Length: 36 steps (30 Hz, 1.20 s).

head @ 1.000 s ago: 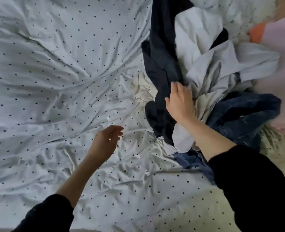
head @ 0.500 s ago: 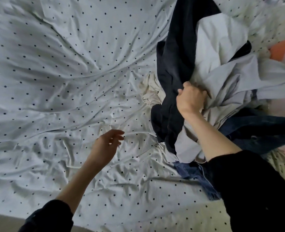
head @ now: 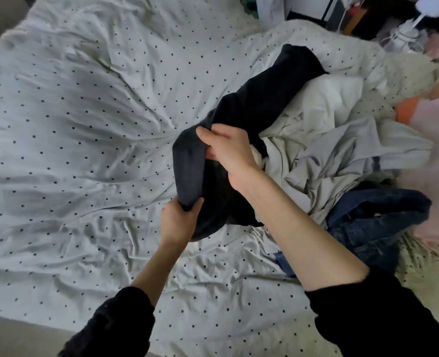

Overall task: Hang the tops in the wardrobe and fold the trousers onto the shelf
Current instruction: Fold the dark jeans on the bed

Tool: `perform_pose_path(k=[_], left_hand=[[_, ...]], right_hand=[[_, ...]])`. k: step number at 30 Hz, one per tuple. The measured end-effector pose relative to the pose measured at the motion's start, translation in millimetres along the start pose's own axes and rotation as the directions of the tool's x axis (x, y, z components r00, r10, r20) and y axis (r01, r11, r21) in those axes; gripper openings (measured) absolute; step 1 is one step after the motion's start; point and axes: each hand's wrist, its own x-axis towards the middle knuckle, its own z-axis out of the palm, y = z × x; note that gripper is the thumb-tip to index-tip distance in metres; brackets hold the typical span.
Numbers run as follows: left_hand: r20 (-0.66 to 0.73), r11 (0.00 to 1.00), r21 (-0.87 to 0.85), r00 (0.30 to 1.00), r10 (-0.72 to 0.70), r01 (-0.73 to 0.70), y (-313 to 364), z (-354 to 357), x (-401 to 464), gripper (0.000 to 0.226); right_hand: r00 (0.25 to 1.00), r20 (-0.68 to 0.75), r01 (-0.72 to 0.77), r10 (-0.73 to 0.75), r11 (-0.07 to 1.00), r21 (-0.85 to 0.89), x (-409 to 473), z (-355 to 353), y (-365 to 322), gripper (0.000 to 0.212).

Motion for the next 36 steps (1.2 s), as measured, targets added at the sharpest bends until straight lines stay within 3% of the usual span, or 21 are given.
perform_pose_path(k=[1, 4, 7, 9, 12, 15, 18, 20, 22, 23, 25, 26, 28, 30, 32, 36], left_hand=[[-0.044, 1.000, 0.027, 0.999, -0.014, 0.015, -1, -14, 0, 0.031], [-0.034, 0.992, 0.092, 0.996, -0.079, 0.082, -20, -45, -4, 0.016], [0.078, 0.996, 0.049, 0.994, -0.083, 0.079, -47, -72, -12, 0.047], [0.127, 0.993, 0.107, 0.990, -0.053, 0.039, -63, -85, -15, 0.052], [0.054, 0.992, 0.123, 0.998, -0.032, 0.025, -73, -86, -19, 0.031], [-0.064, 0.985, 0.172, 0.998, 0.014, -0.002, -70, -85, -22, 0.014], [0.122, 0.943, 0.331, 0.993, 0.003, -0.044, -72, -87, -24, 0.014], [0.313, 0.908, 0.399, 0.950, -0.002, -0.130, -76, -89, -31, 0.010], [0.461, 0.853, 0.459, 0.888, 0.009, -0.247, -83, -89, -36, 0.016], [0.510, 0.836, 0.471, 0.860, 0.003, -0.282, -84, -89, -37, 0.018], [0.572, 0.841, 0.466, 0.819, -0.049, -0.275, -90, -92, -36, 0.018], [0.592, 0.866, 0.445, 0.800, -0.095, -0.227, -92, -95, -35, 0.022], [0.600, 0.916, 0.386, 0.785, -0.155, -0.113, -95, -103, -30, 0.017], [0.538, 0.943, 0.333, 0.823, -0.183, -0.008, -98, -112, -21, 0.037], [0.459, 0.963, 0.254, 0.864, -0.206, 0.095, -102, -120, -11, 0.051], [0.339, 0.983, 0.121, 0.925, -0.169, 0.135, -93, -125, 16, 0.044]], right_hand=[[1.000, 0.011, -0.009, 0.010, 0.999, -0.037, -4, 8, -1, 0.027], [0.997, -0.012, -0.078, 0.077, 0.981, -0.177, -15, 26, 24, 0.041], [0.986, -0.008, -0.162, 0.167, 0.944, -0.288, -38, 46, 64, 0.053], [0.966, 0.059, -0.223, 0.252, 0.925, -0.308, -55, 60, 86, 0.051], [0.948, 0.142, -0.229, 0.285, 0.920, -0.318, -70, 74, 88, 0.032], [0.960, 0.047, -0.240, 0.275, 0.899, -0.366, -67, 71, 79, 0.036], [0.947, -0.205, -0.309, 0.248, 0.878, -0.365, -51, 52, 92, 0.048], [0.899, -0.284, -0.408, 0.333, 0.873, -0.268, -37, 42, 100, 0.052], [0.861, -0.328, -0.488, 0.389, 0.813, -0.319, -24, 38, 106, 0.071], [0.863, -0.350, -0.488, 0.365, 0.781, -0.390, -18, 35, 110, 0.062], [0.881, -0.380, -0.453, 0.284, 0.740, -0.498, -15, 35, 118, 0.022], [0.891, -0.386, -0.428, 0.240, 0.731, -0.532, -17, 37, 121, 0.020], [0.924, -0.342, -0.347, 0.170, 0.746, -0.569, -25, 44, 125, 0.041], [0.969, -0.227, -0.205, 0.095, 0.822, -0.531, -39, 52, 130, 0.052], [0.991, -0.130, -0.081, 0.023, 0.880, -0.468, -58, 57, 136, 0.059], [0.999, 0.029, -0.016, 0.034, 0.881, -0.473, -85, 56, 162, 0.061]])
